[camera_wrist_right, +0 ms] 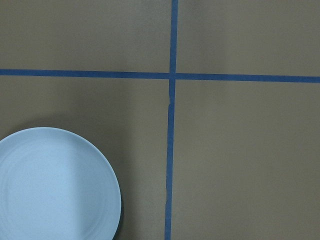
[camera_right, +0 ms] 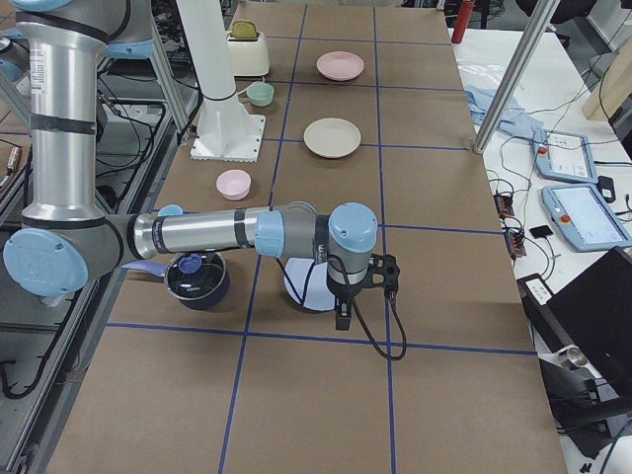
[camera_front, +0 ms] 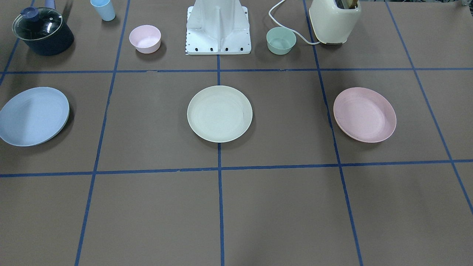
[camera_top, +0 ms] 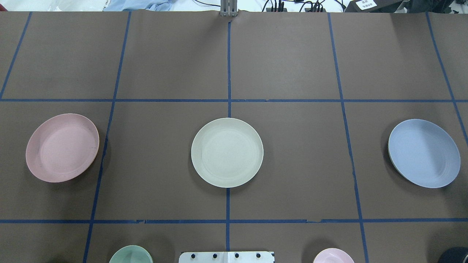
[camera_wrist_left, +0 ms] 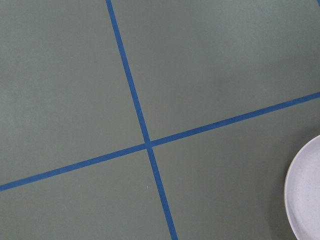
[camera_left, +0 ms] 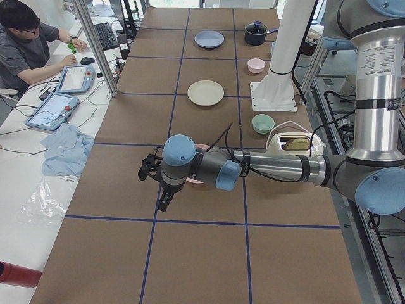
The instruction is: Stack three plates with pink and blue
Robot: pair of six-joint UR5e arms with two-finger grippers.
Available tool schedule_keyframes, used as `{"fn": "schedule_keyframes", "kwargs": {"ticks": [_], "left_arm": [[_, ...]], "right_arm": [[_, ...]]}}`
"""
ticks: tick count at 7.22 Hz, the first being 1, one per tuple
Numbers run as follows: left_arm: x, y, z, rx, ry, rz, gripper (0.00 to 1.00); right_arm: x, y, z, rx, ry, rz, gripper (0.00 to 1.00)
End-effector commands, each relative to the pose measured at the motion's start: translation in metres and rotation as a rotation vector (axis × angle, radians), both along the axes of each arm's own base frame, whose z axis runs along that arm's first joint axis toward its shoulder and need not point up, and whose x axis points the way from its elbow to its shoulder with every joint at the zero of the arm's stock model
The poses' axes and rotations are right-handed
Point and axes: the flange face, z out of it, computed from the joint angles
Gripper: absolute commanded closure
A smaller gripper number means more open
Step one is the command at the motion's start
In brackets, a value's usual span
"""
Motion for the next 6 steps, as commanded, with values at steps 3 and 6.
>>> {"fn": "schedule_keyframes", "kwargs": {"ticks": [3, 6], "left_arm": [[-0.003, -0.02, -0.039, 0.118, -0.033, -0.021, 0.01], [-0.009, -0.027, -0.085, 0.311, -0.053, -0.042, 0.01]], "right_arm": [[0.0, -0.027, -0.046, 0.191, 0.004, 0.001, 0.0], [0.0, -0.034, -0.06, 0.395, 0.008, 0.011, 0.0]]}}
